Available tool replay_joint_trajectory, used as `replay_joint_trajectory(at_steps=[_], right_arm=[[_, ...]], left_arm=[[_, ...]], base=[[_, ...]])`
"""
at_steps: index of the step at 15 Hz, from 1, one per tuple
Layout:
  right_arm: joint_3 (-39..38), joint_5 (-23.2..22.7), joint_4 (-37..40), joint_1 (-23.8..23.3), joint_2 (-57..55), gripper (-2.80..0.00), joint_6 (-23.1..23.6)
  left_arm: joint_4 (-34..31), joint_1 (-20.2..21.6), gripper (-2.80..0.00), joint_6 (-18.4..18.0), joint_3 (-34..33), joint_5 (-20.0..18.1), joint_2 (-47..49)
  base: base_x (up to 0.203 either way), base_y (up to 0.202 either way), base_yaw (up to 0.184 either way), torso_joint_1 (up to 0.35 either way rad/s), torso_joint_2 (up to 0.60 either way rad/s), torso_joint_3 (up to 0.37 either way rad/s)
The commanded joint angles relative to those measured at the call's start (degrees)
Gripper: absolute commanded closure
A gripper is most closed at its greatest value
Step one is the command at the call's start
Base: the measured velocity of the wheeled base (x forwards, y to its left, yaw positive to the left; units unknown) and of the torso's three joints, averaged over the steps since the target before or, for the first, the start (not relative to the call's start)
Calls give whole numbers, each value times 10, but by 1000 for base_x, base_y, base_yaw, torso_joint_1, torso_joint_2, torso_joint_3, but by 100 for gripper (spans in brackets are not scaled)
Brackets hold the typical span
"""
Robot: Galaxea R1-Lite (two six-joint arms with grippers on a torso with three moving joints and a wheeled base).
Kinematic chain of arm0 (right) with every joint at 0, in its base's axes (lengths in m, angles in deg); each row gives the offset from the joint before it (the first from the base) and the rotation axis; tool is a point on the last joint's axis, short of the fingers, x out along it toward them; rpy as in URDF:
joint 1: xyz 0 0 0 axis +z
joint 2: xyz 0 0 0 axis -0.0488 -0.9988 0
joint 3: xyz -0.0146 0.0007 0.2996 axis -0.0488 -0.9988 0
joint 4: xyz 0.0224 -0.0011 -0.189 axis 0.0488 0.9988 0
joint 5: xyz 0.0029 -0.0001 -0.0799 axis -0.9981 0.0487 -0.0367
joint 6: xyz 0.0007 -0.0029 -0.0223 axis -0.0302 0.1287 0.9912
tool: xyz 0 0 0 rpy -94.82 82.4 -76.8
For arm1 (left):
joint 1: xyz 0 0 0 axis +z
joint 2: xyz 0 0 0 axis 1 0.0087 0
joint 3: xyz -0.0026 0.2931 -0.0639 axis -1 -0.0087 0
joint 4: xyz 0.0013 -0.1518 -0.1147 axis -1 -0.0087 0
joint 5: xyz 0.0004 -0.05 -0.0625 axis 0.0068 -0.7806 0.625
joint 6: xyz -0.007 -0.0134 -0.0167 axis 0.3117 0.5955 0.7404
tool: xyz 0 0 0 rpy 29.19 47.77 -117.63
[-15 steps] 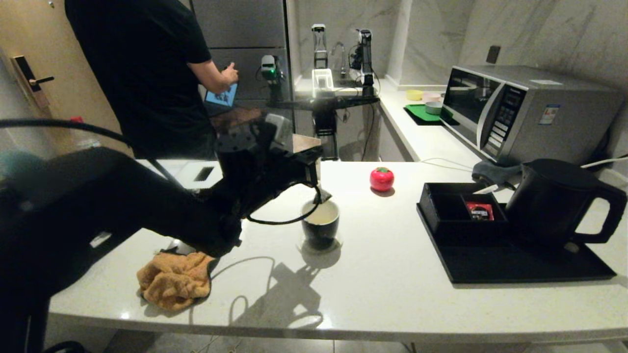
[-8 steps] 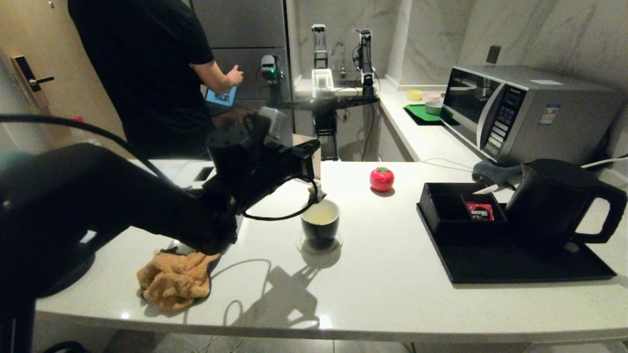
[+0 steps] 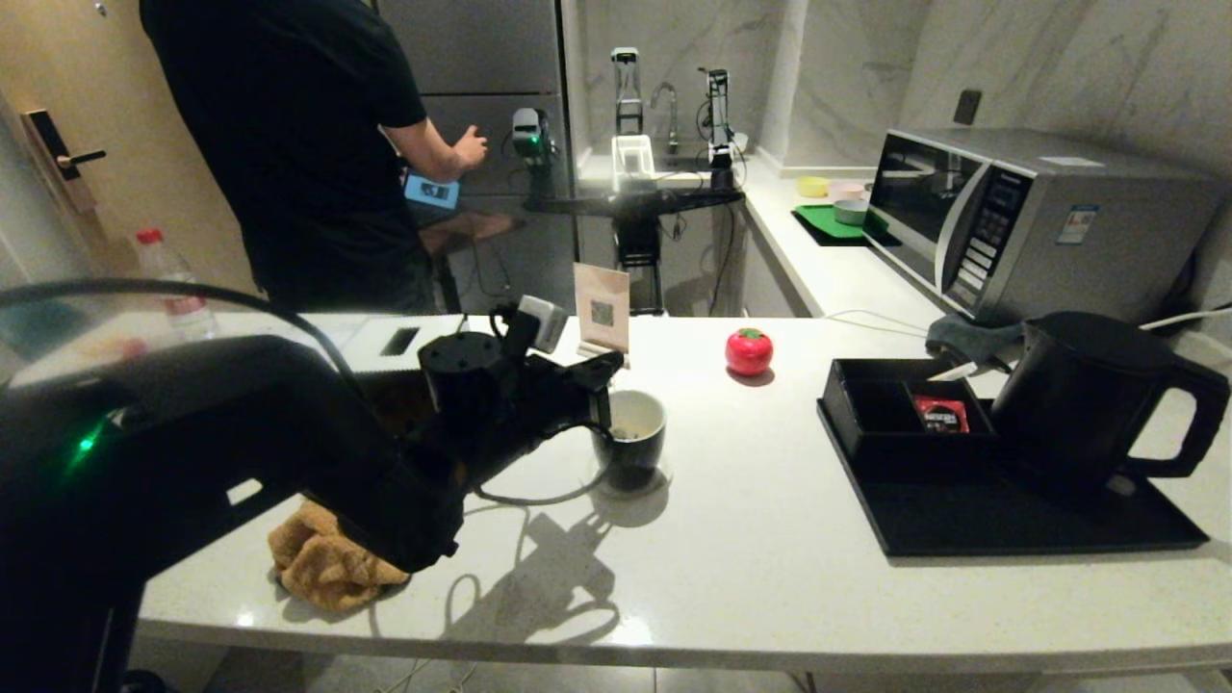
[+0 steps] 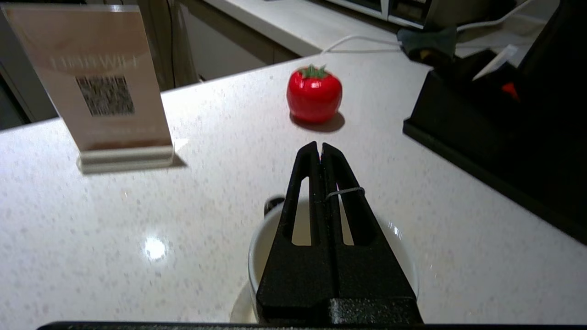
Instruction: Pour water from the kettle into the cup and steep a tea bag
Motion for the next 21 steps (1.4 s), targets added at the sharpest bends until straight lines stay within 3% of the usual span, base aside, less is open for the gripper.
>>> replay_joint_trajectory(at_steps=[1, 8, 12, 17, 21], right_arm=[[0, 0, 0, 0, -1, 0, 0], [0, 0, 0, 0, -1, 0, 0], [0, 0, 0, 0, -1, 0, 0], [-1, 0, 0, 0, -1, 0, 0], [0, 0, 0, 0, -1, 0, 0]], left_arm=[[25, -4, 0, 1, -25, 0, 29], [16, -7, 0, 0, -4, -6, -20], [-40, -7, 0, 0, 49, -7, -74], [-129, -7, 0, 1, 162, -9, -104], [-137, -7, 0, 1, 168, -9, -89]], base=[[0, 0, 0, 0, 0, 0], [0, 0, 0, 0, 0, 0], [0, 0, 0, 0, 0, 0], [0, 0, 0, 0, 0, 0], [0, 0, 0, 0, 0, 0]])
